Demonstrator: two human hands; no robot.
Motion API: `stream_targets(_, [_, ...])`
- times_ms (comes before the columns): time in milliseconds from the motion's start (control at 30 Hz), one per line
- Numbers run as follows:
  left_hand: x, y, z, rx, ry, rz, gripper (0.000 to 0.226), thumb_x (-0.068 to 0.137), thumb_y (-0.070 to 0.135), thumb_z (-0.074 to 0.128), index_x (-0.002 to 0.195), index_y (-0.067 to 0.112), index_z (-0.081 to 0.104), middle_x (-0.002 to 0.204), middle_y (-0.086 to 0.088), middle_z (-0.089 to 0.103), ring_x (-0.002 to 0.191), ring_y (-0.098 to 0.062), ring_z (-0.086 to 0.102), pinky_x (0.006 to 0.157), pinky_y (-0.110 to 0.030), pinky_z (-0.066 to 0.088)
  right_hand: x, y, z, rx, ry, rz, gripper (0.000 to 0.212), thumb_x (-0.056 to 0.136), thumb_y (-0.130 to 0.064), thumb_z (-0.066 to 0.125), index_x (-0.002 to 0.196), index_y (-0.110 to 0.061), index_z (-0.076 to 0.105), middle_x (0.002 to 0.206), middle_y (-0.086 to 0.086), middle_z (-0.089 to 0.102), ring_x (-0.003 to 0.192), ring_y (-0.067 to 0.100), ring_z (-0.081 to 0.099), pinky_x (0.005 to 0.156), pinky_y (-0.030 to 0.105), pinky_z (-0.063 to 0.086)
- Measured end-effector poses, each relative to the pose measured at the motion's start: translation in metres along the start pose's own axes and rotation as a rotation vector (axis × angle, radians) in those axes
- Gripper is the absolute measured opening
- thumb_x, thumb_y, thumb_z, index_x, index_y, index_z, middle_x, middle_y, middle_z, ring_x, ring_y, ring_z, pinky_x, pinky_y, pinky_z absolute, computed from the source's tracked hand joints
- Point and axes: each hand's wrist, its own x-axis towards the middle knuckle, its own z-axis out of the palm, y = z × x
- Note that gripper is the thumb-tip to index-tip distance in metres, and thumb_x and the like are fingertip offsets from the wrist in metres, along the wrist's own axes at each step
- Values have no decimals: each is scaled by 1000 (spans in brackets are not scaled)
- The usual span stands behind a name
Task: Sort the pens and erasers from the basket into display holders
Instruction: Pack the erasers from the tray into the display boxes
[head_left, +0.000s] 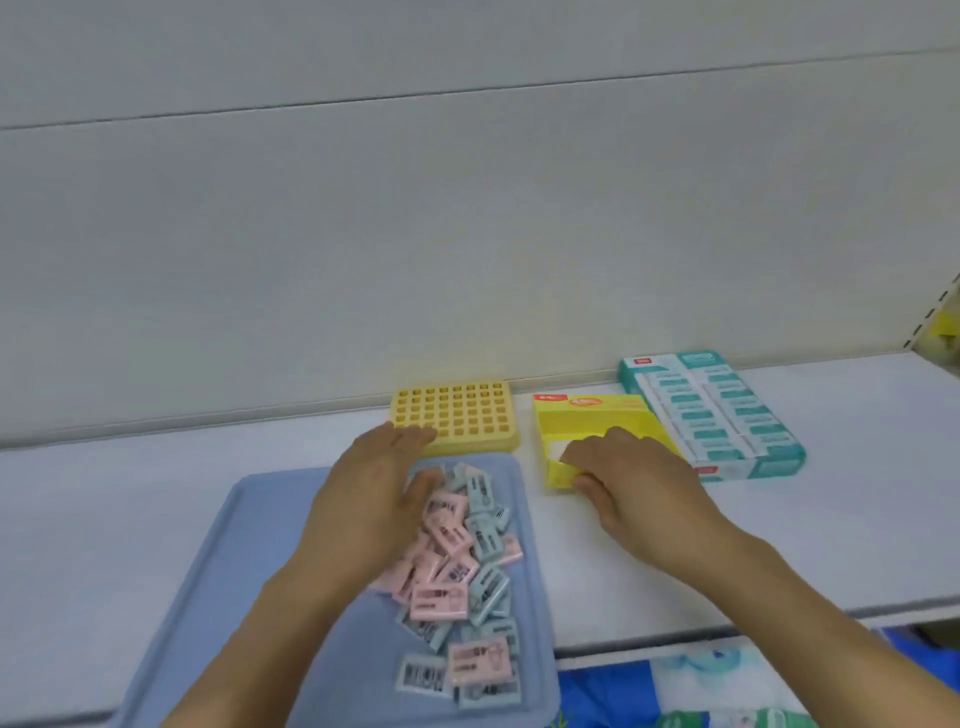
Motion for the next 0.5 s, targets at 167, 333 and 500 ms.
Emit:
stream_targets(167, [-21, -29, -12, -163, -21, -107, 35, 100, 28, 51, 135, 32, 52, 135, 13, 53, 127, -8, 43, 96, -20, 31, -4, -3, 3, -56, -162, 64, 26, 99, -35, 43, 122, -36, 54, 116, -15, 60, 107, 12, 51, 79, 29, 39])
stream_targets(333, [-25, -31, -16, -237, -36, -14, 25, 97, 32, 56, 120, 37, 64, 105, 27, 52, 107, -2, 48, 90, -22, 39, 14, -40, 3, 53, -22, 38, 17, 96, -43, 50, 93, -31, 60, 88, -14, 54, 94, 12, 52, 66, 28, 34])
stream_targets(500, [-2, -13, -19, -232, -179, 123, 20, 92, 22, 66, 110, 26, 72, 104, 9, 64, 97, -8, 57, 84, -26, 46, 45, -74, 15, -56, -136, 104, 38, 93, -53, 51, 82, -18, 63, 82, -6, 57, 85, 17, 54, 57, 30, 39])
